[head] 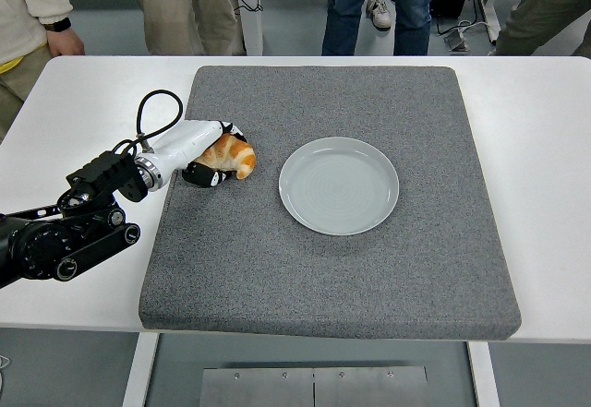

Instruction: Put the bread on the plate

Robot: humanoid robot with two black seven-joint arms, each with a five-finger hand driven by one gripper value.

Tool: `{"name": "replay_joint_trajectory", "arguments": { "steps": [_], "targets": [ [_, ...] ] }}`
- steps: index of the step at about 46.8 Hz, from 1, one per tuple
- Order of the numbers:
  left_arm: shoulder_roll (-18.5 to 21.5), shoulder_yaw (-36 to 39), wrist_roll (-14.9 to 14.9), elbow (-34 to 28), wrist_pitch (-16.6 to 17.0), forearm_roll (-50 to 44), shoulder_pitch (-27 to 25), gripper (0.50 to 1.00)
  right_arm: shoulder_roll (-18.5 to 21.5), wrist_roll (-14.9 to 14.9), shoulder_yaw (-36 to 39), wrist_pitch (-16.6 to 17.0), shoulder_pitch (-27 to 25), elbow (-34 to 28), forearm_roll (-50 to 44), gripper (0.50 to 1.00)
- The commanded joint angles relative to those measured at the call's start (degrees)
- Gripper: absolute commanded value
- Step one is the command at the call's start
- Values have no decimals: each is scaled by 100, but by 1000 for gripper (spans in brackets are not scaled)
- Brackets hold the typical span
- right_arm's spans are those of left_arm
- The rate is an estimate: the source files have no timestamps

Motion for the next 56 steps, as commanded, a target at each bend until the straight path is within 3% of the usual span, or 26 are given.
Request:
{"name": "replay_joint_trajectory", "arguments": {
  "steps": [1, 15, 56],
  "targets": [
    [14, -8, -149, -3, -122, -13, -46, 500, 0, 3, 0, 0, 0, 0, 0, 1000],
    [313, -17, -466, -55, -403, -276, -415, 500, 0, 3, 0, 0, 0, 0, 0, 1000],
    [1368, -26, -466, -574, -1150, -751, -2199, 500, 0, 3, 0, 0, 0, 0, 0, 1000]
  ]
}}
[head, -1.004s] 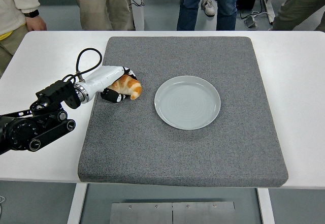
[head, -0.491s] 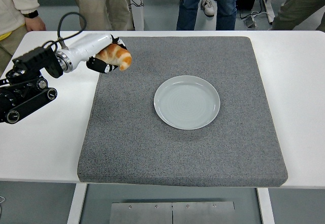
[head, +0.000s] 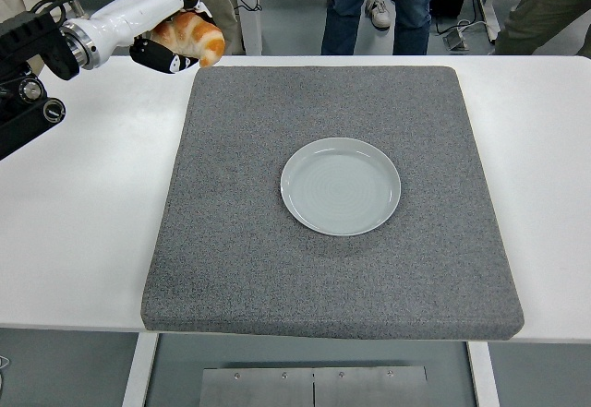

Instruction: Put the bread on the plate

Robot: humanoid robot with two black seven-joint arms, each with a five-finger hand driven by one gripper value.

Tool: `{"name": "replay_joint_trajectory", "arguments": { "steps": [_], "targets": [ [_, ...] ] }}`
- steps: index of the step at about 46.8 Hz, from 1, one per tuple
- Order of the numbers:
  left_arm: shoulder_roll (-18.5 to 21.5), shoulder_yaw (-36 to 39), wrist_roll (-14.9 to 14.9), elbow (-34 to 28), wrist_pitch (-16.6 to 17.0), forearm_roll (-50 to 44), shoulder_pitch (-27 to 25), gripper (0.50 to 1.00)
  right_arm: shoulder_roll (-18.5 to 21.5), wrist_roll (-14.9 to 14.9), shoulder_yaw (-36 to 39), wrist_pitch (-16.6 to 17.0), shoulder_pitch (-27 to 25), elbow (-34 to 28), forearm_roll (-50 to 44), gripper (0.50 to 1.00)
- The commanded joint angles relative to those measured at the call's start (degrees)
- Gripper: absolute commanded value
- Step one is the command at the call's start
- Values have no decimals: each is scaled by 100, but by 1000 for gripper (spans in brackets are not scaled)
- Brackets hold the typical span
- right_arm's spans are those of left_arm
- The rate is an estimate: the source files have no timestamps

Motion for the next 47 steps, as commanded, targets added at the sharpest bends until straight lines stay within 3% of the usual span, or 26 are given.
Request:
{"name": "replay_joint_trajectory", "arguments": {
  "steps": [1, 14, 26, 47],
  "targets": [
    [42, -1, 0, -2, -90, -15, -139, 500, 0, 3, 0, 0, 0, 0, 0, 1000],
    [43, -1, 0, -11, -293, -129, -526, 500, 0, -6, 0, 0, 0, 0, 0, 1000],
    [-212, -1, -35, -55, -477, -120, -869, 500, 0, 3, 0, 0, 0, 0, 0, 1000],
    [-546, -10, -184, -679, -504, -138, -1062, 500, 0, -6, 0, 0, 0, 0, 0, 1000]
  ]
}}
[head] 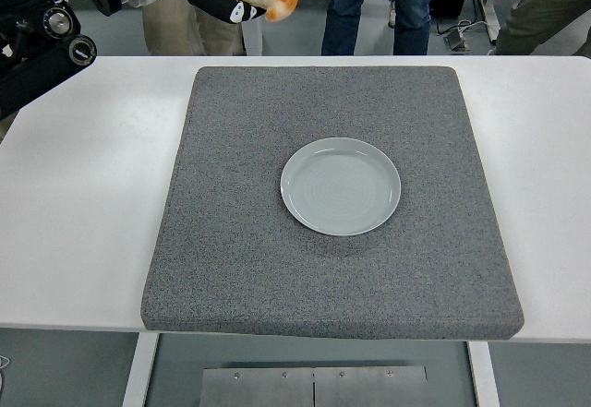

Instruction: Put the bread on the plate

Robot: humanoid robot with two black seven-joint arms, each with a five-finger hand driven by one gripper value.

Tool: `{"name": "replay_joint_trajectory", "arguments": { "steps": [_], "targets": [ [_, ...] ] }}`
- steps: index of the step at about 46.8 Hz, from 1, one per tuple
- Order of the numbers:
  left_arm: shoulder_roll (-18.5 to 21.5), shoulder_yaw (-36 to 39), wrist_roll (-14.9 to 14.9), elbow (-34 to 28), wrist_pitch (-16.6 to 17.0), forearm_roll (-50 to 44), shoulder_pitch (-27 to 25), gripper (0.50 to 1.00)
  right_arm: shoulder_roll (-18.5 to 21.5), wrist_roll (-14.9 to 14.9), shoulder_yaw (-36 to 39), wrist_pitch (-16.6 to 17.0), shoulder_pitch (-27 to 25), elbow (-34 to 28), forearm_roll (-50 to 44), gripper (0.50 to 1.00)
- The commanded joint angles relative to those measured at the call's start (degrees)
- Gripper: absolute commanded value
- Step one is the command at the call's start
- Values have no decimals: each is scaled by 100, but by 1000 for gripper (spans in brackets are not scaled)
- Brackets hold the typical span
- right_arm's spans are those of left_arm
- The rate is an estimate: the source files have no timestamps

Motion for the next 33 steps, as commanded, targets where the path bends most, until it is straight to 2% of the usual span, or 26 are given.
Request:
{"name": "replay_joint_trajectory", "arguments": {
  "steps": [1, 17, 24, 33],
  "targets": [
    [-55, -8, -40, -65, 1, -13, -8, 500, 0, -6, 0, 0, 1, 0, 0, 1000],
    [-617, 36, -84, -82, -43, -13, -131, 500, 0, 3, 0, 0, 1, 0, 0, 1000],
    [-846, 370, -260, -73, -70, -13, -394, 500, 0, -6, 0, 0, 1, 0, 0, 1000],
    [-1224, 563, -278, 58, -61, 83, -456, 500, 0, 3, 0, 0, 1, 0, 0, 1000]
  ]
}}
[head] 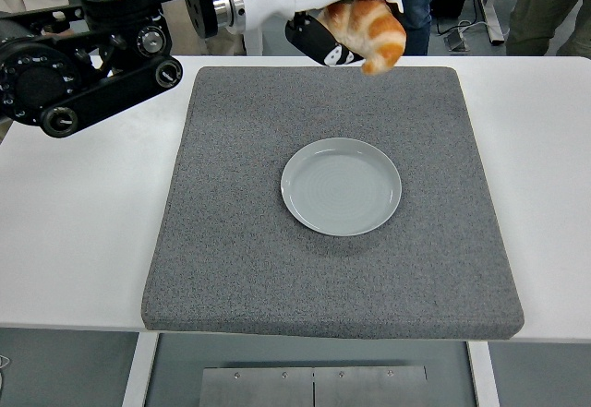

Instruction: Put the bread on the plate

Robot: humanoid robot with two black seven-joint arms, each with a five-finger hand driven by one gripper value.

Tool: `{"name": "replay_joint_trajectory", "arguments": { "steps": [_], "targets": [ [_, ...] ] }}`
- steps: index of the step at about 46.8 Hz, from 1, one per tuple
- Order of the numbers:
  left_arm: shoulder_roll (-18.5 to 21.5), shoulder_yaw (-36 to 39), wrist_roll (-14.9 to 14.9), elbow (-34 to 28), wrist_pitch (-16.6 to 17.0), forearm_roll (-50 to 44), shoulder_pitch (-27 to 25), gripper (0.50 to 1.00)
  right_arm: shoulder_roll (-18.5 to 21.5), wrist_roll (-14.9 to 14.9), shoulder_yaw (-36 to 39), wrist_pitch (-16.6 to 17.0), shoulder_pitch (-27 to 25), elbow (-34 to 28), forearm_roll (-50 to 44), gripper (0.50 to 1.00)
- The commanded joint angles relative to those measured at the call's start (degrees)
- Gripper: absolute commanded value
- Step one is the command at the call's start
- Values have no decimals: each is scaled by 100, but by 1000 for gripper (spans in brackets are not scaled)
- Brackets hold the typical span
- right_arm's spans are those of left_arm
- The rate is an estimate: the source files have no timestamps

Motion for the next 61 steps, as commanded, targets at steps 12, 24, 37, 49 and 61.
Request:
{"name": "replay_joint_trajectory", "arguments": {
  "steps": [12, 24, 37, 49, 61],
  "targets": [
    [-679, 175, -7, 533, 18, 102, 33, 500, 0, 3, 0, 0, -1, 0, 0, 1000],
    [-1066, 465, -16, 788, 62, 199, 147, 500, 0, -6, 0, 0, -1, 0, 0, 1000],
    [-1181, 527, -130, 1104, 158, 559, 657, 500, 0, 3, 0, 0, -1, 0, 0, 1000],
    [-1427, 632, -253, 1465, 404, 621, 1246, 500, 0, 3, 0, 0, -1, 0, 0, 1000],
    [-1611, 633, -262, 1702, 484, 762, 1492, 500, 0, 3, 0, 0, -1, 0, 0, 1000]
  ]
}}
